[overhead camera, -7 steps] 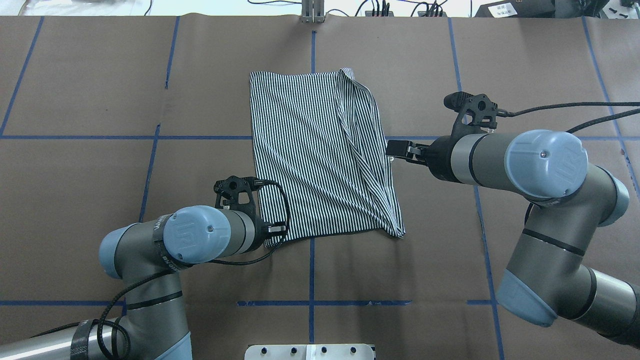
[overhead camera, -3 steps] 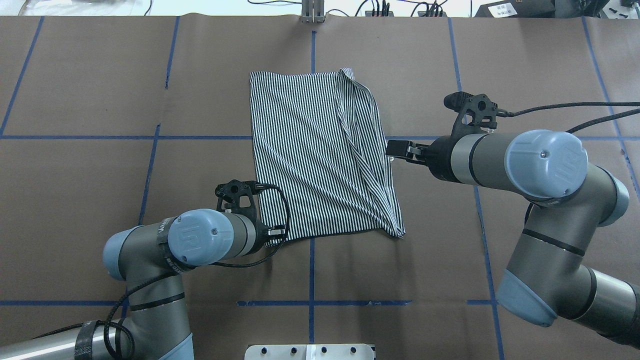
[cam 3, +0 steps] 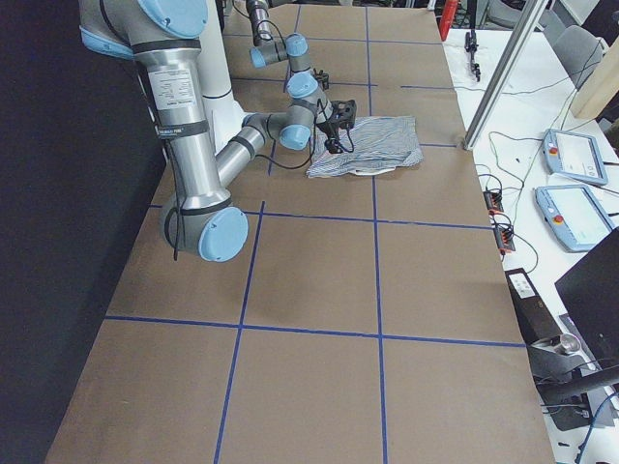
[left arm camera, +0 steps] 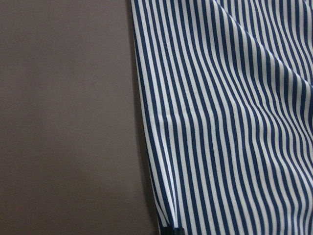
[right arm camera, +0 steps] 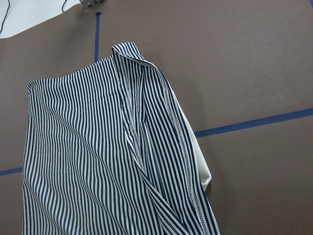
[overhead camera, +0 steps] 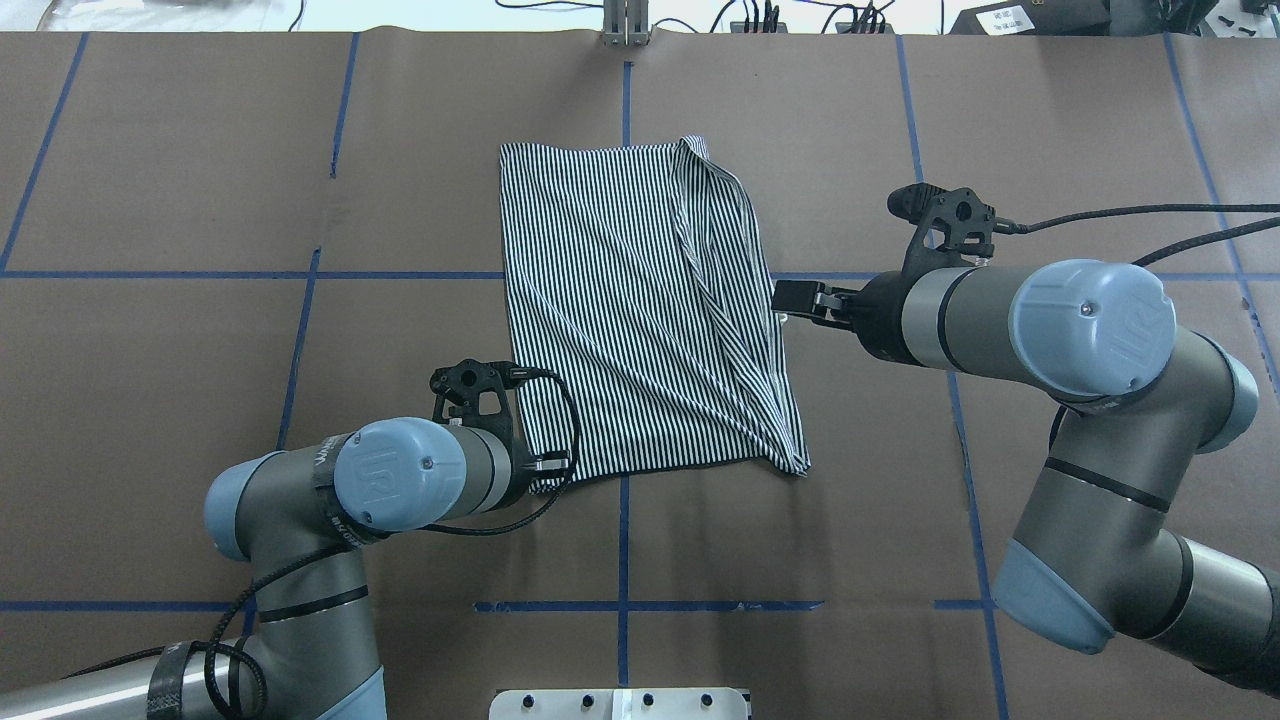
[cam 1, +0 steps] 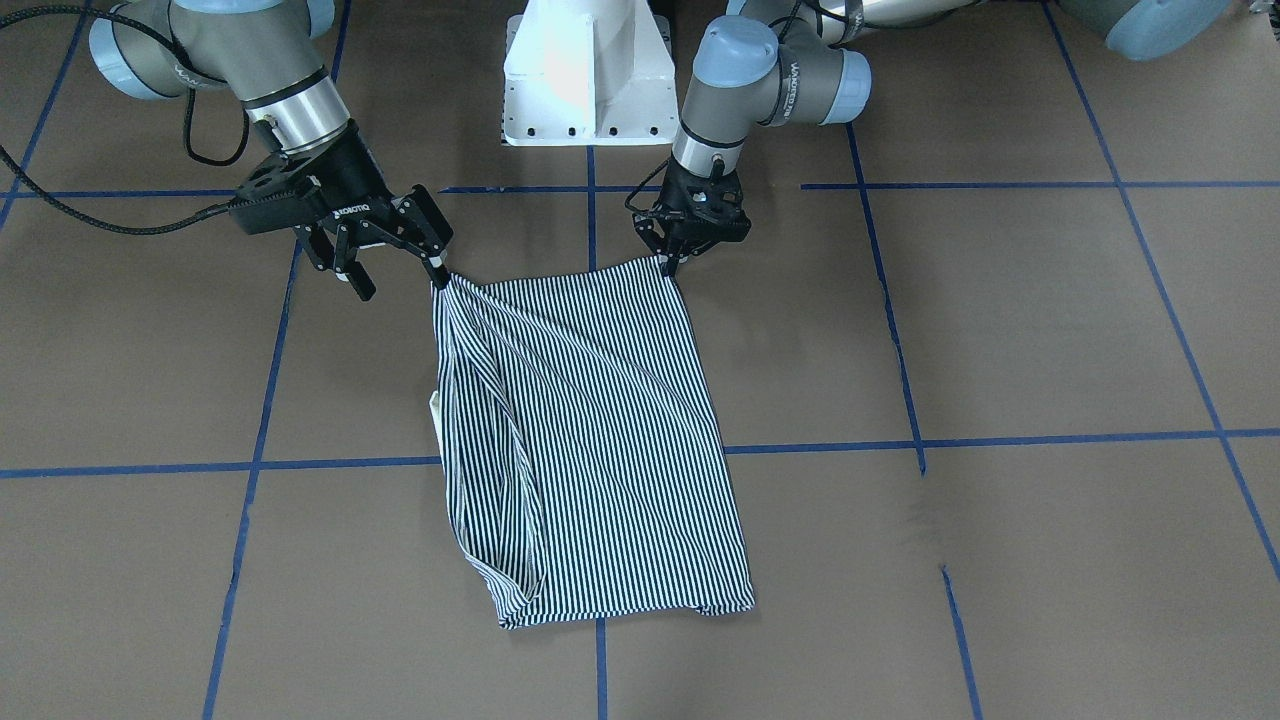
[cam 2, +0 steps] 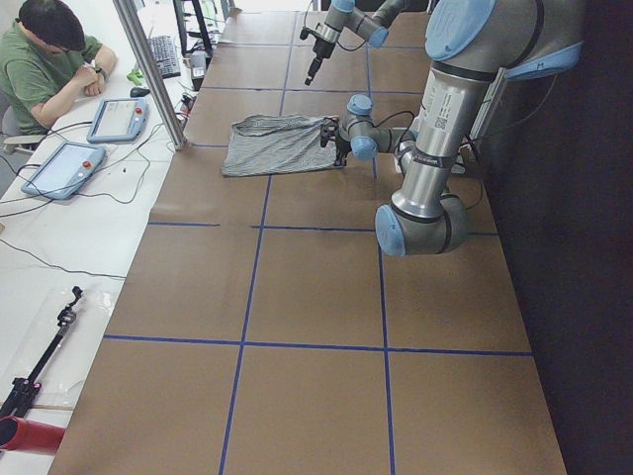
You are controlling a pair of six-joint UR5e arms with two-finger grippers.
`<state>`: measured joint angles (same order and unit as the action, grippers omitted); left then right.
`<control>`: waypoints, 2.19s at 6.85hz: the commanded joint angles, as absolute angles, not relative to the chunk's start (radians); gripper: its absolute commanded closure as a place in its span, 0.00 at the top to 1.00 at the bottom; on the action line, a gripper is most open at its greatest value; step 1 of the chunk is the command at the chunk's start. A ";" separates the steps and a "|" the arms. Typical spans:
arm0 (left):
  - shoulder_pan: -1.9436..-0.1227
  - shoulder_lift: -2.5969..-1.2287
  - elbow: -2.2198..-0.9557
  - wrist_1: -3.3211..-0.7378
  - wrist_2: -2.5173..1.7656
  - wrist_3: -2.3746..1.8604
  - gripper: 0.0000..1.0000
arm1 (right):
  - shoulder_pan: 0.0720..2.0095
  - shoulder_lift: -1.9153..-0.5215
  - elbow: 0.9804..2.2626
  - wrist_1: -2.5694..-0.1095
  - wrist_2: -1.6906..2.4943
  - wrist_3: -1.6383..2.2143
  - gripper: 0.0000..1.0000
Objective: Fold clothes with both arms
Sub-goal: 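Position the left gripper at the shirt edge nearest the robot, then move the right gripper to the near corner beside the left gripper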
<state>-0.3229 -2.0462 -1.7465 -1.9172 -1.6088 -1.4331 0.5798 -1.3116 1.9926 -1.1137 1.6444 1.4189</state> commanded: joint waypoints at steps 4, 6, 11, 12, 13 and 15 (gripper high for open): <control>-0.345 -1.953 -1.815 -1.927 -1.612 -1.339 0.00 | 0.577 -1.310 1.964 -1.120 1.643 1.425 1.00; -0.344 -1.947 -1.848 -1.927 -1.615 -1.342 0.00 | 0.539 -1.302 1.970 -1.135 1.644 1.635 0.84; -0.341 -1.954 -1.848 -1.927 -1.614 -1.345 0.00 | 0.306 -1.128 1.948 -1.514 1.514 2.055 0.69; -0.341 -1.956 -1.848 -1.927 -1.614 -1.345 0.00 | 0.293 -1.117 1.901 -1.522 1.514 2.069 0.69; -0.341 -1.956 -1.850 -1.927 -1.614 -1.347 0.00 | 0.291 -1.065 1.829 -1.528 1.509 2.071 0.69; -0.339 -1.957 -1.850 -1.927 -1.614 -1.347 0.00 | 0.298 -1.014 1.749 -1.528 1.506 2.065 0.69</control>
